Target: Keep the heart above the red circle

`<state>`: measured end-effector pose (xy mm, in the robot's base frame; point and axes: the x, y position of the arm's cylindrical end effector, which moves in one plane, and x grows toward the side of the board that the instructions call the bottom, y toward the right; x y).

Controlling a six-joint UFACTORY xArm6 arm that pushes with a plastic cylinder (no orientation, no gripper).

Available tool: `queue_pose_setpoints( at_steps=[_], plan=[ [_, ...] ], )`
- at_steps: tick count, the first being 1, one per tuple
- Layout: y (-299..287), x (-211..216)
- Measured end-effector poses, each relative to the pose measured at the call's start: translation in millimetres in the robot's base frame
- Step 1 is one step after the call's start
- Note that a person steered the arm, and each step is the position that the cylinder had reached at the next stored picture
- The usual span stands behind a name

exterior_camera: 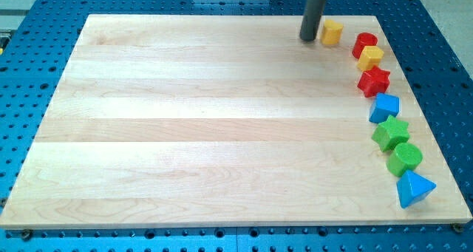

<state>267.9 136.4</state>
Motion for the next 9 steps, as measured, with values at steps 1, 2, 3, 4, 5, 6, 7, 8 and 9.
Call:
queue_pose_setpoints(
  at_steps=[1, 2, 3, 4, 5, 6, 7, 8, 9],
  plan=[
    [23, -1],
    [25, -29],
    [41, -32],
    [60, -32],
    [79, -32],
    [79, -32],
    [49, -44],
    [48, -71],
    [49, -75]
  ],
)
